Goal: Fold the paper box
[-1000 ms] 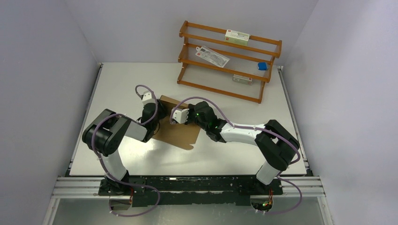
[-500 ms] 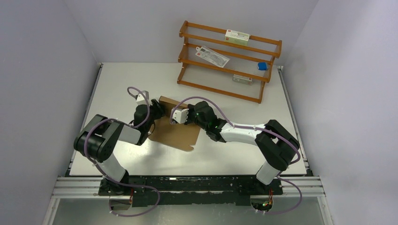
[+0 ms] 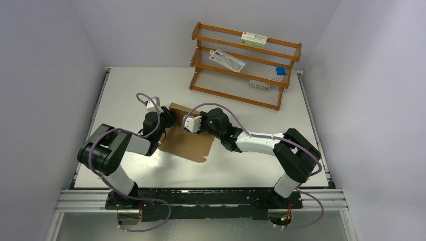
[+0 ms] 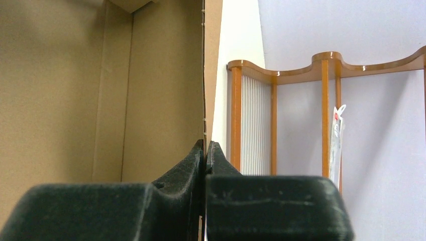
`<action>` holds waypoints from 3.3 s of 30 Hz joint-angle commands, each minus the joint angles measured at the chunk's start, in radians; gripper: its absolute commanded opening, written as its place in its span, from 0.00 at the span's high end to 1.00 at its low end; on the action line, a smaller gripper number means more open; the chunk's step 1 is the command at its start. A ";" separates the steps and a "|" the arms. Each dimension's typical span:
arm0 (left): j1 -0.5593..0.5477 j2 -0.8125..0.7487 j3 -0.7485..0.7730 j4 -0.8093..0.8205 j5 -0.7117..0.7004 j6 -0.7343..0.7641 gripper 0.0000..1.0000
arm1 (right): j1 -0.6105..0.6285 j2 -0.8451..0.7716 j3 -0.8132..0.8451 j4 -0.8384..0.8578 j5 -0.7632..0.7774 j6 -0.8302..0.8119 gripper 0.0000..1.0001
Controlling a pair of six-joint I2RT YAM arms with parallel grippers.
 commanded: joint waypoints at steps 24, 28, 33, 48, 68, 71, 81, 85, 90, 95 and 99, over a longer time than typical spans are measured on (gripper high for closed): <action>-0.160 0.126 0.213 -0.288 -0.614 -0.081 0.85 | -0.007 0.012 -0.007 -0.166 -0.026 0.049 1.00; -0.183 0.133 0.243 -0.348 -0.712 -0.122 0.91 | -0.006 0.015 -0.004 -0.170 -0.034 0.057 1.00; -0.206 0.129 0.253 -0.373 -0.810 -0.143 0.94 | -0.006 0.022 0.001 -0.175 -0.035 0.061 1.00; -0.178 0.092 0.235 -0.374 -0.535 -0.055 0.70 | -0.008 0.019 0.005 -0.173 -0.033 0.063 1.00; -0.088 0.083 0.149 -0.191 -0.322 -0.035 0.61 | -0.010 0.017 0.010 -0.176 -0.050 0.071 1.00; -0.077 0.116 0.146 -0.138 -0.304 -0.053 0.62 | -0.010 0.018 0.013 -0.184 -0.063 0.076 1.00; -0.078 0.138 0.181 -0.206 -0.468 -0.153 0.85 | -0.010 0.020 0.013 -0.193 -0.070 0.081 1.00; -0.093 0.134 0.229 -0.361 -0.577 -0.203 0.90 | -0.010 0.023 0.014 -0.198 -0.074 0.083 1.00; -0.102 0.163 0.283 -0.486 -0.623 -0.252 0.88 | -0.010 0.023 0.016 -0.202 -0.074 0.083 1.00; -0.101 0.128 0.247 -0.440 -0.514 -0.225 0.76 | -0.010 0.026 0.019 -0.198 -0.065 0.079 1.00; -0.098 0.058 0.216 -0.458 -0.397 -0.196 0.63 | -0.010 0.030 0.028 -0.196 -0.062 0.074 1.00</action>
